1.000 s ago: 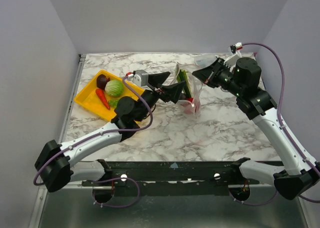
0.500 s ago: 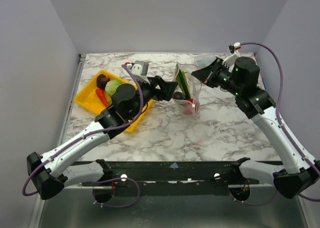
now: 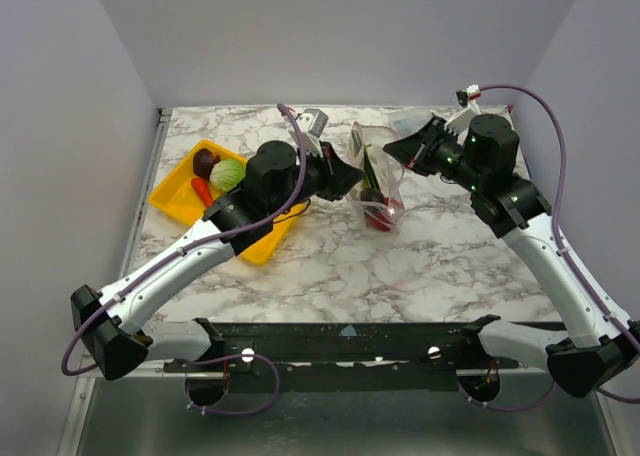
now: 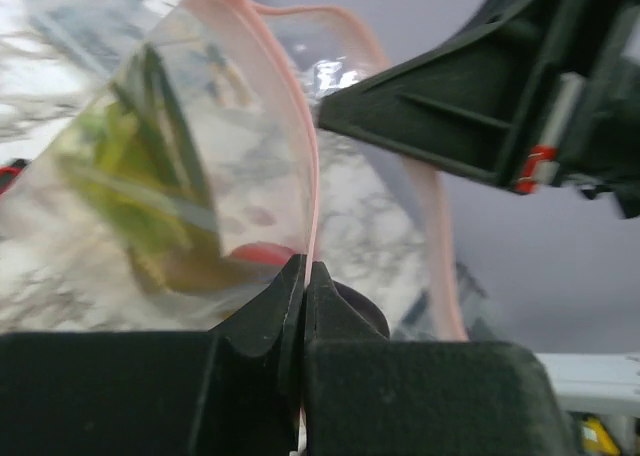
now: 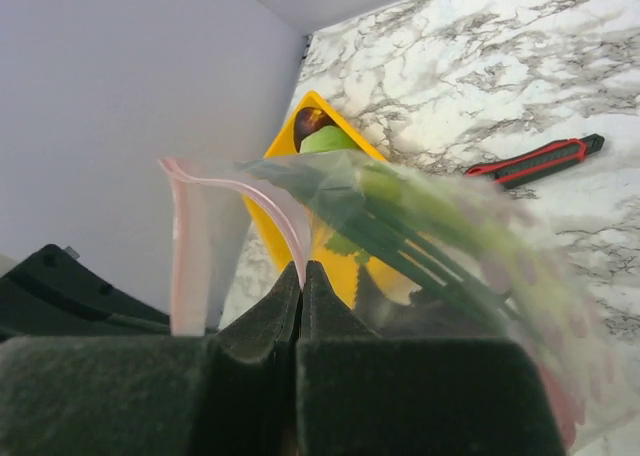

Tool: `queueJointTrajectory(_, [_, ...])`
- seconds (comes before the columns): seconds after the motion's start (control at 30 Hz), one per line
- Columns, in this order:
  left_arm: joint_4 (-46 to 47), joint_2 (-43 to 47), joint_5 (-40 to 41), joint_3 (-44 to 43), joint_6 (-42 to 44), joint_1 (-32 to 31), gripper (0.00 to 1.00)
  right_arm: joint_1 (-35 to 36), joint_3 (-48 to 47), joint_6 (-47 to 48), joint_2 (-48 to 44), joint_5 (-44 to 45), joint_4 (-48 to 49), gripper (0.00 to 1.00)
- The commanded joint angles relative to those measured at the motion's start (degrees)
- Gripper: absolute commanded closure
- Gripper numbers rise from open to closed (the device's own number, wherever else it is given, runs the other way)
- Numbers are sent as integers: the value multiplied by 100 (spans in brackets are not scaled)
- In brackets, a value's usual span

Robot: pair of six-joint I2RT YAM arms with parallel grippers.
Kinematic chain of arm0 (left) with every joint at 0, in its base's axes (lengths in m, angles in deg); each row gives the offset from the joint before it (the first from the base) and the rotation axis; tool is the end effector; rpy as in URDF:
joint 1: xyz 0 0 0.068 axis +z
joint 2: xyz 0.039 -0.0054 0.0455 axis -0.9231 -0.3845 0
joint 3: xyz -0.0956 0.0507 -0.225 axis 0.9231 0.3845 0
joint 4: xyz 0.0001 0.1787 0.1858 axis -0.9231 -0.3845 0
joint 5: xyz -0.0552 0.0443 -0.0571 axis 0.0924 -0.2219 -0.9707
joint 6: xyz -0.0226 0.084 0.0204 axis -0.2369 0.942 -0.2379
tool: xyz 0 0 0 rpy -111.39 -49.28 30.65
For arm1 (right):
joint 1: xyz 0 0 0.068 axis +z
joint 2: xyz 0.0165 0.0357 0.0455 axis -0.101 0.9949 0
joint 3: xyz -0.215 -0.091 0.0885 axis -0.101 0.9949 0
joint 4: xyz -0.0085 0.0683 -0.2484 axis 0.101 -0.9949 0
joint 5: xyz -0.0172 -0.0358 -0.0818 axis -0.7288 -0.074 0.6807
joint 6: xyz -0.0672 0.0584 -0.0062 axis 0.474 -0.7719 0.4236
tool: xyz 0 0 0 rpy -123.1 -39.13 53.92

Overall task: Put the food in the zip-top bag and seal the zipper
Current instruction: Adjust the zipper food storage bag at the center of the board.

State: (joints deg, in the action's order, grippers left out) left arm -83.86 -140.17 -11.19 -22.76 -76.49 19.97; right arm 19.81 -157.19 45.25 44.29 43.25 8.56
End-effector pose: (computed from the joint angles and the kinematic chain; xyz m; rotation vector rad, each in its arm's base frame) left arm 0.2225 -0.2480 0.3810 0.2272 1.8173 -1.1034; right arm 0.2643 0.1440 0.3978 0.1136 1.8810 1.0093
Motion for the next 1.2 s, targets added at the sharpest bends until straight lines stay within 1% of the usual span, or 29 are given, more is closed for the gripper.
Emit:
queueJointTrajectory(0.0, [731, -131, -1446, -622, -1277, 75, 100, 23, -12, 309, -17, 90, -111, 100])
queueJointTrajectory(0.1, [649, -319, -1256, -733, -1630, 172, 100, 23, 41, 313, -36, 59, -109, 100])
queueJointTrajectory(0.17, [167, -450, -962, -682, -1819, 309, 100, 21, -4, 346, -74, 114, -139, 100])
queueJointTrajectory(0.2, [41, -517, -992, -574, -2029, 426, 100, 21, -26, 369, -80, 151, -167, 100])
queueJointTrajectory(0.27, [276, -557, -1307, -259, -2341, 606, 100, 19, -63, 425, -101, 234, -220, 100])
queueJointTrajectory(0.33, [392, -564, -1516, -115, -2466, 658, 100, 23, -91, 480, -91, 337, -268, 100])
queueJointTrajectory(0.5, [371, -432, -1556, -123, -2411, 587, 100, 23, -93, 555, 17, 448, -285, 100])
queueJointTrajectory(0.6, [385, -401, -1433, 86, -2359, 616, 100, 22, -48, 560, 118, 439, -258, 100])
queueJointTrajectory(0.67, [362, -487, -1543, 192, -2401, 703, 100, 21, -14, 556, 151, 456, -241, 100])
queueJointTrajectory(0.8, [539, -417, -1707, 93, -2355, 643, 100, 23, -120, 606, 172, 531, -329, 100])
queueJointTrajectory(1.0, [264, -449, -1754, -160, -2174, 670, 100, 21, -386, 677, 149, 614, -451, 100])
queueJointTrajectory(1.07, [310, -458, -1788, 12, -2172, 685, 98, 23, -362, 686, 176, 623, -470, 100])
queueJointTrajectory(1.17, [464, -357, -1781, 364, -2138, 716, 90, 17, -211, 671, 208, 624, -469, 100])
